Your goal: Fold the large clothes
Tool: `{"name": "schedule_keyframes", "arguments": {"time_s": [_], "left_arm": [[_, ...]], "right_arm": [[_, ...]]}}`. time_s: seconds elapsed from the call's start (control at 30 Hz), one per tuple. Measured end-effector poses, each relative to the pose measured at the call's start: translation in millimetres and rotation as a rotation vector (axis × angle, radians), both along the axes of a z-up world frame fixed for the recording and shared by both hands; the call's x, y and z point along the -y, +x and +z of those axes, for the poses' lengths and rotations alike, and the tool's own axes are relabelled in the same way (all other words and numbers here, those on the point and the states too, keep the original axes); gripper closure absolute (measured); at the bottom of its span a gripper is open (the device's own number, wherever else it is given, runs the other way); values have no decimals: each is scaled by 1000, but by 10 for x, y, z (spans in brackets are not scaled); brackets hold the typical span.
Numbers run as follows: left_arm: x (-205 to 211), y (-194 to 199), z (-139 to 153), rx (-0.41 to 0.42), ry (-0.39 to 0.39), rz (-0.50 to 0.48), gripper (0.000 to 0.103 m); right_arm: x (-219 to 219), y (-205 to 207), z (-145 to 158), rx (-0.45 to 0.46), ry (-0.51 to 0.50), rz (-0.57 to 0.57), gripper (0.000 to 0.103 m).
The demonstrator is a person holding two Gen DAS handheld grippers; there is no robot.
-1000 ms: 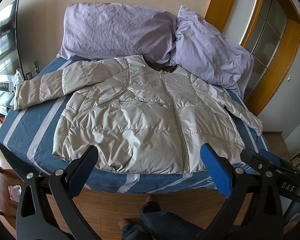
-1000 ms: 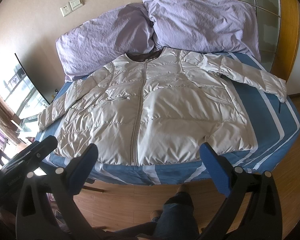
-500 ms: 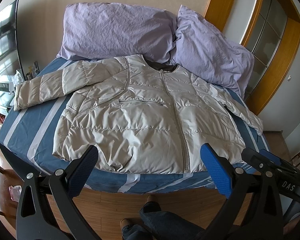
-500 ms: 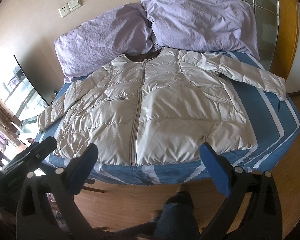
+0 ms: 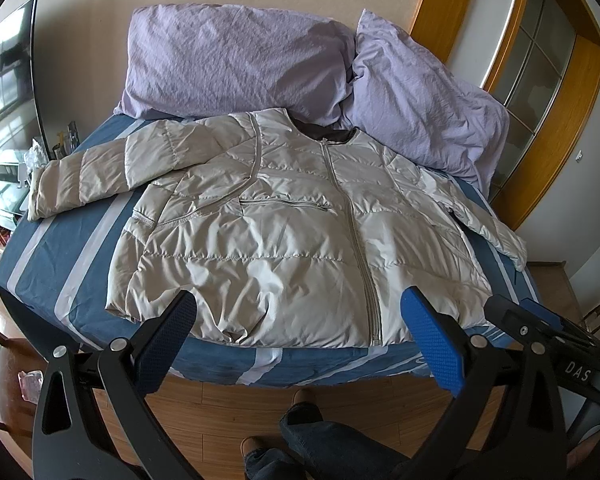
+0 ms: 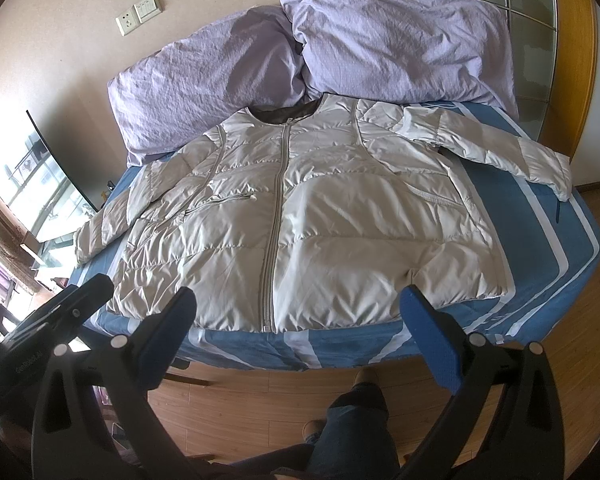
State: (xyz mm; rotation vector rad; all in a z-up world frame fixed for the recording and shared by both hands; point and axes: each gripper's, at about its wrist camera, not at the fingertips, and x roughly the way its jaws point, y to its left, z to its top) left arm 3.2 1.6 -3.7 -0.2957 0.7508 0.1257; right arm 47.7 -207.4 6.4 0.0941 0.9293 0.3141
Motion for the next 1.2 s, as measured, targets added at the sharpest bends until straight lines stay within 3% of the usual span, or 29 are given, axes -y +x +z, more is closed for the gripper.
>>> {"name": "schedule_keyframes", "arguments": {"time_s": [0.93, 1.2], "left_arm": [[-1, 6, -21, -8, -6, -3, 1], [-147, 280, -207, -56, -14, -1, 1]], "right_arm": [[50, 63, -67, -6, 4, -14, 2], [229, 338, -123, 9, 11, -82, 2]]}}
